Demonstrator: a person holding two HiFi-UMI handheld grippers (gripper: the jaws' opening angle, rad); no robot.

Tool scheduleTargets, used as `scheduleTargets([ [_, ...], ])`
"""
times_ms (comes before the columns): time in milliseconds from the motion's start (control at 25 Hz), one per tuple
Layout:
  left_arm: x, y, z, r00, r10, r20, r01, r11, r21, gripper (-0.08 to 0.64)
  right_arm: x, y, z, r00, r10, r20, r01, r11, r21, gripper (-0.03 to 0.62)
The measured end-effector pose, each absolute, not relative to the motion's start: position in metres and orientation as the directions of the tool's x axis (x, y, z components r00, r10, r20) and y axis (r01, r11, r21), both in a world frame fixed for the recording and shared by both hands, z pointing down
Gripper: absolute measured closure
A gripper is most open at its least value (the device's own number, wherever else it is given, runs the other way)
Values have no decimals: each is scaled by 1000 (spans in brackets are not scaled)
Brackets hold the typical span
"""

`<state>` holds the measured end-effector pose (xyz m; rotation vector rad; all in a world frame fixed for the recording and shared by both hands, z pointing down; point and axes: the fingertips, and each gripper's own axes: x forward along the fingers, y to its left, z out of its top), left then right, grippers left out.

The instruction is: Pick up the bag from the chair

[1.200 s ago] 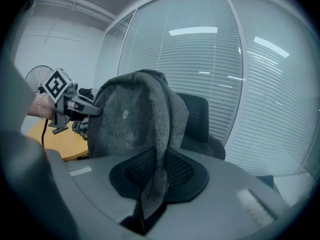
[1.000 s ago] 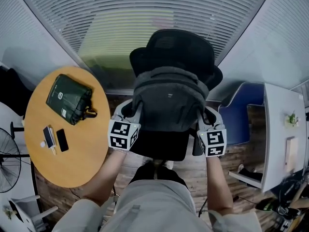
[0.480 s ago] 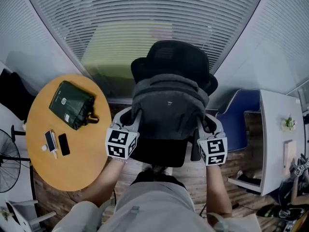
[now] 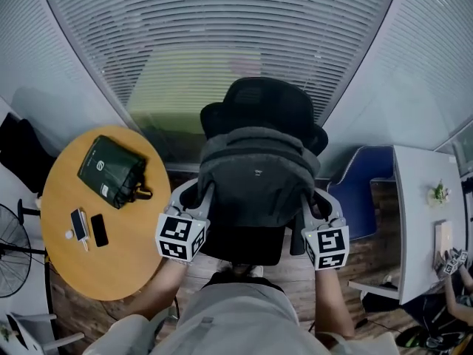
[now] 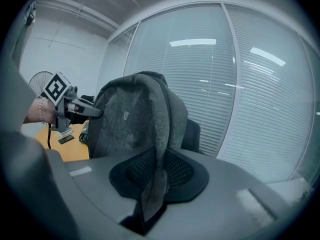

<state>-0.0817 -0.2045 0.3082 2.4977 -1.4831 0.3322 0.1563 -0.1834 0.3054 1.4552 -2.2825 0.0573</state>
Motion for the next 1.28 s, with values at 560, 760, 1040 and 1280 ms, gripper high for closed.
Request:
scheduleTargets([
  [560, -81, -175, 266, 483, -842, 242, -874, -482, 66, 499, 155, -150, 261, -349, -878, 329, -877, 430, 217, 538],
  [760, -84, -162, 251, 485, -845, 226, -872, -485, 59, 500, 150, -138, 242, -348, -884, 313, -881, 423, 214, 538],
  [1040, -85, -154, 240, 484, -848, 214, -872, -487, 46, 500, 148, -129, 233, -349, -884, 312, -882, 422, 210, 538],
  [1280, -85, -153, 241, 483, -849, 216, -874, -482, 58, 500, 148, -127, 232, -351, -885, 306, -886, 419, 197, 540],
])
